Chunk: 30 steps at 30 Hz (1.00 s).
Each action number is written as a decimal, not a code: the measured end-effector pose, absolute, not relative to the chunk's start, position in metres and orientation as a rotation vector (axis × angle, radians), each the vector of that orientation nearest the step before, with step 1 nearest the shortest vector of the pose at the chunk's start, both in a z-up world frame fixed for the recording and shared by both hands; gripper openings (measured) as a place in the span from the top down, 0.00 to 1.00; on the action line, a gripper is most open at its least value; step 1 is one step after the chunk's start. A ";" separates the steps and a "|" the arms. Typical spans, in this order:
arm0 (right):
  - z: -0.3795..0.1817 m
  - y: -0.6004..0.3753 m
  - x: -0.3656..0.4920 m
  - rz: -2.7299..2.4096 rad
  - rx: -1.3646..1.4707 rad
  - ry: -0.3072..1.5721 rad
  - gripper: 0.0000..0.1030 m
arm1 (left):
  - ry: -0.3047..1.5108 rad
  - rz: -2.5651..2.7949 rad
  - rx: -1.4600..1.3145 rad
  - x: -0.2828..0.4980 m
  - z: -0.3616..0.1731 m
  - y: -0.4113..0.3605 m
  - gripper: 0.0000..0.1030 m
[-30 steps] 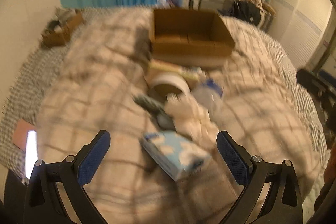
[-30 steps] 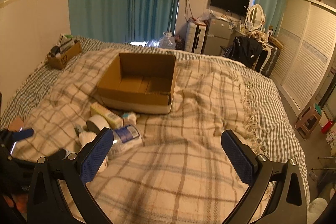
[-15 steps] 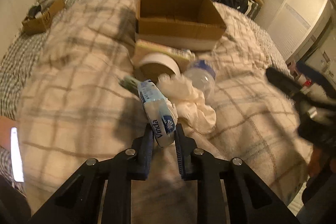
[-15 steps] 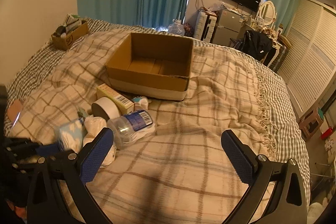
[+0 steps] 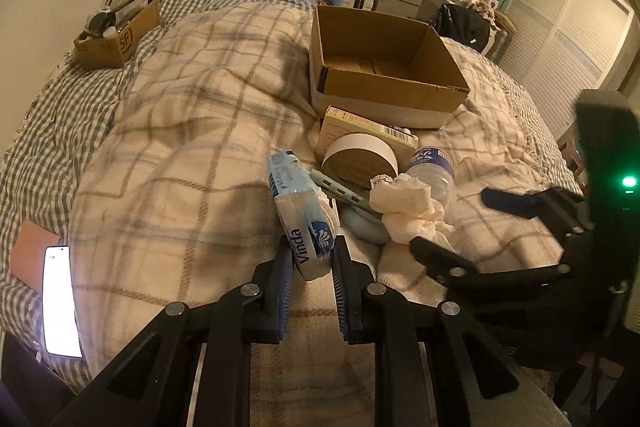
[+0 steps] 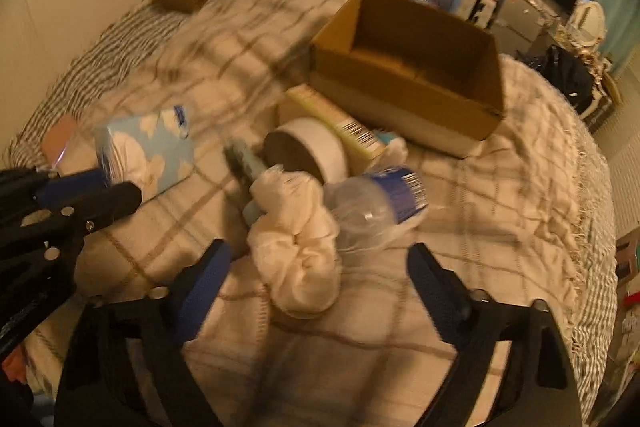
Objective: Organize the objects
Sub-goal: 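Grasp the Vinda tissue pack with the left tool while the right tool grasps the crumpled white tissue, then carry both held items over the cardboard box and open both tools to drop them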
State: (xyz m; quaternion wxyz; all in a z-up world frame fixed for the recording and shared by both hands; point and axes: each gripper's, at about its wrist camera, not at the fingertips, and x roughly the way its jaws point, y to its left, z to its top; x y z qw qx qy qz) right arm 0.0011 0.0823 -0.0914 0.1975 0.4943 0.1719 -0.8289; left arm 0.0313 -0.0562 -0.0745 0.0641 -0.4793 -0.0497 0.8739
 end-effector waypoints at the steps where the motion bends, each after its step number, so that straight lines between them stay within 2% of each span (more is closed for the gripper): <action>1: -0.096 0.081 0.000 -2.296 1.408 0.479 0.31 | -0.155 2.636 -1.447 0.031 -0.075 -0.056 0.82; 2: -0.100 0.080 -0.001 -2.272 1.430 0.477 0.47 | -0.159 2.635 -1.444 0.031 -0.075 -0.057 0.82; 3: -0.103 0.080 -0.001 -2.255 1.444 0.473 0.56 | -0.160 2.634 -1.440 0.031 -0.074 -0.057 0.82; 4: -0.105 0.081 -0.001 -2.245 1.449 0.460 0.76 | -0.160 2.635 -1.436 0.032 -0.073 -0.057 0.82; 5: -0.104 0.082 -0.001 -2.253 1.441 0.452 0.87 | -0.161 2.637 -1.429 0.033 -0.072 -0.057 0.82; 10: -0.072 0.091 0.010 -2.333 1.293 0.398 0.92 | -0.176 2.647 -1.373 0.034 -0.059 -0.058 0.82; 18: -0.005 0.111 0.011 -2.420 1.123 0.361 0.92 | -0.187 2.627 -1.274 0.015 -0.021 -0.047 0.82; 30: 0.088 0.140 -0.075 -2.540 0.911 0.321 0.92 | -0.107 2.601 -1.163 -0.083 0.040 -0.004 0.82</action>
